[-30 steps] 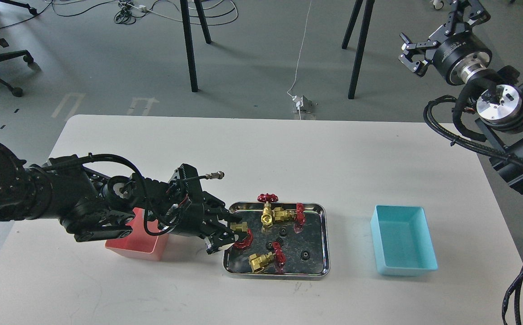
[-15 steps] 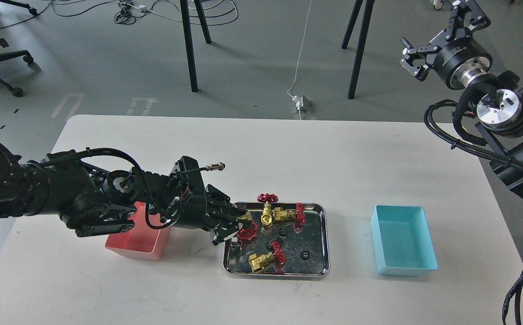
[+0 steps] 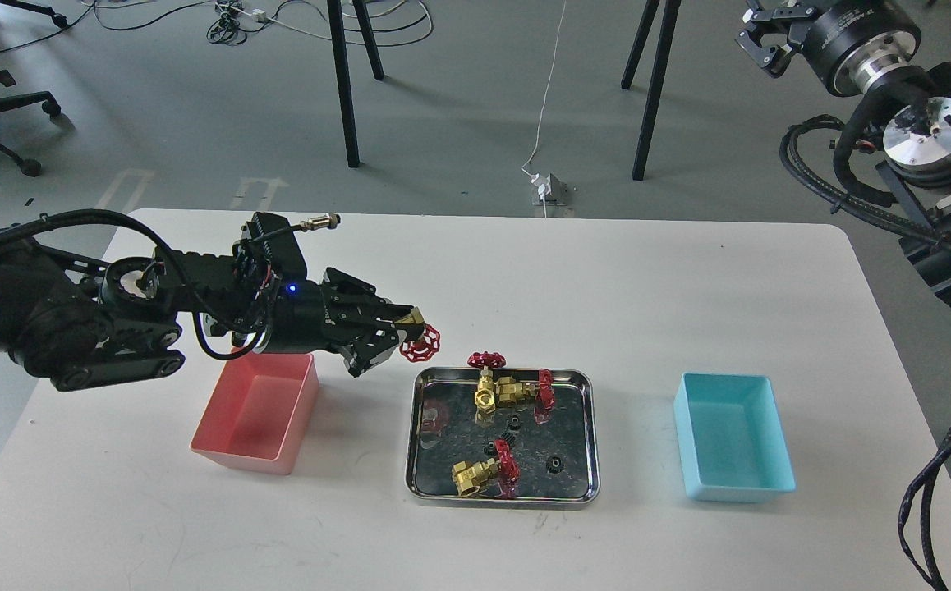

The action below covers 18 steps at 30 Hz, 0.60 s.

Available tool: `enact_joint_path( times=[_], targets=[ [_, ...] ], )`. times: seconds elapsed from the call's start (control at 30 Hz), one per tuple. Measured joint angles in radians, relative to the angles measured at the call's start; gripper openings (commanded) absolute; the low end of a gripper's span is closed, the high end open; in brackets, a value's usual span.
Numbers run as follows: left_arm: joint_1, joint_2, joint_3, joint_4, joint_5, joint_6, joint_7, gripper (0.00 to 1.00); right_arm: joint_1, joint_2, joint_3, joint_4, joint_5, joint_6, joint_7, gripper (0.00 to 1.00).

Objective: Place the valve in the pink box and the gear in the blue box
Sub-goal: 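Lift the valve and carry it over the pink box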

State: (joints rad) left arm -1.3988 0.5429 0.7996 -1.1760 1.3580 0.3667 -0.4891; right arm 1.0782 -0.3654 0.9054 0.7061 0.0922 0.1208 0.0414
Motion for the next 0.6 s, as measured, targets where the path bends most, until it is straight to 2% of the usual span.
enact_joint_path(
  times=[0.13,0.23,0.43,0.6],
  targets=[
    [-0.065,0.149,-0.002,-0.151,0.010,0.000,0.000,0.19,0.063,0.004,0.000,-0.002,0.000,-0.025,0.004,1.00],
    [-0.080,0.249,-0.001,-0.212,0.067,0.000,0.000,0.19,0.075,0.004,-0.004,-0.001,-0.001,-0.029,0.004,1.00],
    [-0.017,0.392,0.002,-0.216,0.157,-0.002,0.000,0.19,0.063,0.002,-0.009,0.000,-0.001,-0.029,0.003,1.00],
    [0.078,0.413,-0.006,-0.142,0.161,-0.002,0.001,0.19,0.048,0.002,-0.010,0.001,0.000,-0.026,0.003,1.00]
  ],
)
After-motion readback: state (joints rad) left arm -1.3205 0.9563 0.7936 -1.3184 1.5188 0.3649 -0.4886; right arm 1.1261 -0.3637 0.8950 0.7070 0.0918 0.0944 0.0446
